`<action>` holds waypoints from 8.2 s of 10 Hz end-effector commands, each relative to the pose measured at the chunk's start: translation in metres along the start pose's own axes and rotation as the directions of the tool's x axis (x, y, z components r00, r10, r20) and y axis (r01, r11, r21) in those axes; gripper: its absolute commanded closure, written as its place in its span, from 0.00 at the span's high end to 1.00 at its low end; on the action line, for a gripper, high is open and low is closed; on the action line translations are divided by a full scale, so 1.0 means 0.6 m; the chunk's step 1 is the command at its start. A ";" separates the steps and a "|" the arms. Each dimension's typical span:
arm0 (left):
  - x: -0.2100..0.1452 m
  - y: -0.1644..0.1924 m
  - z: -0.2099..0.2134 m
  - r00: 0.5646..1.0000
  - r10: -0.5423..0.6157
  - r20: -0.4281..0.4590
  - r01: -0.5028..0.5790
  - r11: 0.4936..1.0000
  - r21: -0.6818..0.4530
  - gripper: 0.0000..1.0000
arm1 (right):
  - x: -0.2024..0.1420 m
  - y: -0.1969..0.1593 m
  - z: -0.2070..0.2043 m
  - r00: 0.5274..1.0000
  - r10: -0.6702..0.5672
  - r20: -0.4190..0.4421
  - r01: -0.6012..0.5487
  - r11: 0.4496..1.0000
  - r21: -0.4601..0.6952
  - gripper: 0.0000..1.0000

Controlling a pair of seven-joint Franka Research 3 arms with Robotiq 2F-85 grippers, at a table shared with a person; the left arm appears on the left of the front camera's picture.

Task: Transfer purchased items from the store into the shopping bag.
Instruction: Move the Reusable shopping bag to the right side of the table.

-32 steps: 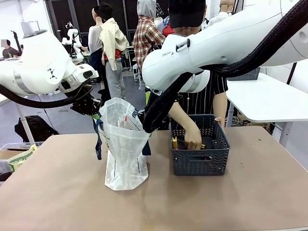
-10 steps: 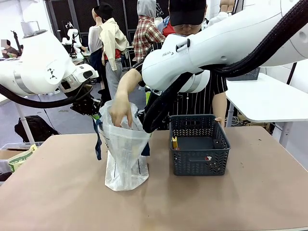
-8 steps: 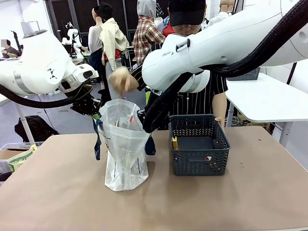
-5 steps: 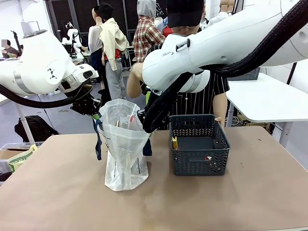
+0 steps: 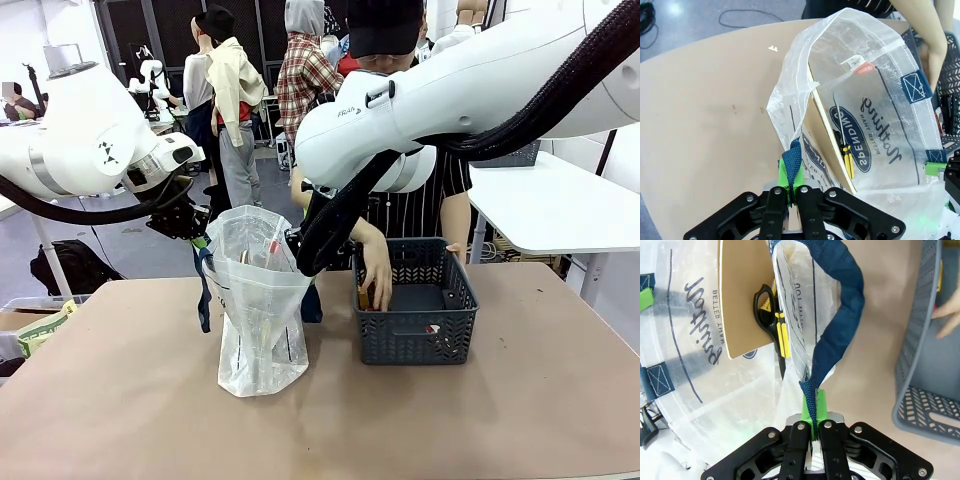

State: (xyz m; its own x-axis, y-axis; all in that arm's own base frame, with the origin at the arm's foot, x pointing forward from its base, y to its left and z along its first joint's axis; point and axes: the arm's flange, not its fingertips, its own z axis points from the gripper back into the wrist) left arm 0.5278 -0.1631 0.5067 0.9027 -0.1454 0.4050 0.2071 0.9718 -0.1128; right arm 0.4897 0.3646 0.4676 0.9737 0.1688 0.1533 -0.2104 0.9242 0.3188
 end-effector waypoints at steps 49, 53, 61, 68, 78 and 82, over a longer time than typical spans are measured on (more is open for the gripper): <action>-0.003 0.002 0.004 1.000 -0.001 -0.001 0.001 1.000 0.002 0.00 | 0.001 0.001 0.002 1.000 -0.004 0.002 0.004 1.000 0.007 0.00; -0.003 0.002 0.004 1.000 -0.001 -0.001 0.001 1.000 0.002 0.00 | 0.001 0.001 0.002 1.000 -0.004 0.002 0.004 1.000 0.007 0.00; -0.003 0.002 0.004 1.000 -0.001 -0.001 0.001 1.000 0.002 0.00 | 0.001 0.001 0.002 1.000 -0.004 0.002 0.004 1.000 0.007 0.00; -0.003 0.002 0.004 1.000 -0.001 -0.001 0.001 1.000 0.002 0.00 | 0.001 0.001 0.002 1.000 -0.004 0.002 0.004 1.000 0.007 0.00; -0.003 0.002 0.004 1.000 -0.001 -0.001 0.001 1.000 0.002 0.00 | 0.001 0.001 0.002 1.000 -0.004 0.002 0.004 1.000 0.007 0.00; -0.003 0.002 0.004 1.000 -0.001 -0.001 0.001 1.000 0.002 0.00 | 0.001 0.001 0.002 1.000 -0.004 0.002 0.004 1.000 0.007 0.00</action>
State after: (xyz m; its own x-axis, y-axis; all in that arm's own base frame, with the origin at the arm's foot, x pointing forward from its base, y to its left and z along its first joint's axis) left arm 0.5278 -0.1631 0.5068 0.9026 -0.1453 0.4053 0.2071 0.9718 -0.1128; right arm 0.4897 0.3645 0.4678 0.9736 0.1686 0.1538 -0.2104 0.9242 0.3188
